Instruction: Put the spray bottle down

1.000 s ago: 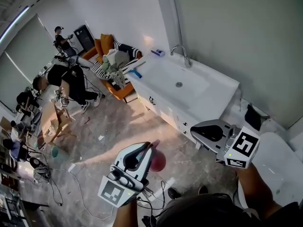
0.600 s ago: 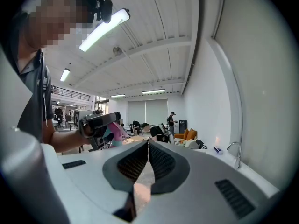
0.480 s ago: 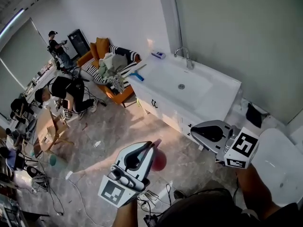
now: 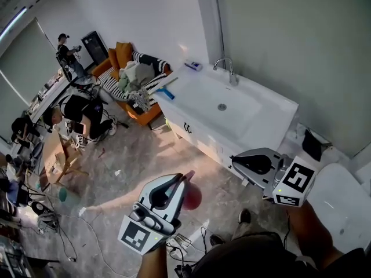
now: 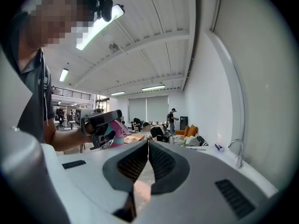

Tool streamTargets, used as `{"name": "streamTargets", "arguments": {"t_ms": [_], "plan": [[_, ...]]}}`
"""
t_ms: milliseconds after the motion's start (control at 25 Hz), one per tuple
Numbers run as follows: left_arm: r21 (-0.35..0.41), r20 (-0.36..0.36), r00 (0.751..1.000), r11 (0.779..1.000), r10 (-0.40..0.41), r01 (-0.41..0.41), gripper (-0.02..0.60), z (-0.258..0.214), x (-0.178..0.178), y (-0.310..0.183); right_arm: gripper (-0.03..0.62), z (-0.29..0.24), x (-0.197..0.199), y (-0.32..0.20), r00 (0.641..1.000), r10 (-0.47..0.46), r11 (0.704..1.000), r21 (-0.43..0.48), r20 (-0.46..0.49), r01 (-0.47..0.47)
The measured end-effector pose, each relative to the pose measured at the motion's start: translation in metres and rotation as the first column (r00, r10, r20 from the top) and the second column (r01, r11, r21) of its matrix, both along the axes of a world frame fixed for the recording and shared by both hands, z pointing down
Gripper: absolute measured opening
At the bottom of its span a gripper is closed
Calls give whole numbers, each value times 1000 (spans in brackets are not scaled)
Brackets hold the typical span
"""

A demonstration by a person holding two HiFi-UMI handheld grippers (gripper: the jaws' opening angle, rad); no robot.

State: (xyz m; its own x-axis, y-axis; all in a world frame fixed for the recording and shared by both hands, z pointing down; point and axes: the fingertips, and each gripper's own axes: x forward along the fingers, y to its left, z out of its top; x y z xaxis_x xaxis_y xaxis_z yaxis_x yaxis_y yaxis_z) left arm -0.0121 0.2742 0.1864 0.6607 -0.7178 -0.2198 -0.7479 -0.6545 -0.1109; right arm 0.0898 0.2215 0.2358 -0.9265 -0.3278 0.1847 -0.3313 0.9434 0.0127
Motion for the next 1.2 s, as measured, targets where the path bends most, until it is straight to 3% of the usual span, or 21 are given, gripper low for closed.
{"name": "streamTargets", "arguments": {"t_ms": [400,720,1040,1200], "plan": [[-17,23,996,996,-84,85,23,1,36,-70,9,-1,28,-81,996,-87,996,-7,19,87],[-36,40,991,991,-130,132,23,7,56,-98,9,6,42,-119,991,-129,991,-20,28,129],[-39,-3,991,990,-133,133,23,12,18,-121,9,18,11,-143,995,-102,994,-37,-5,102],[-51,-9,997,996,-77,77,23,25,11,-128,9,19,7,-140,996,-81,996,-42,-26,80]]}}
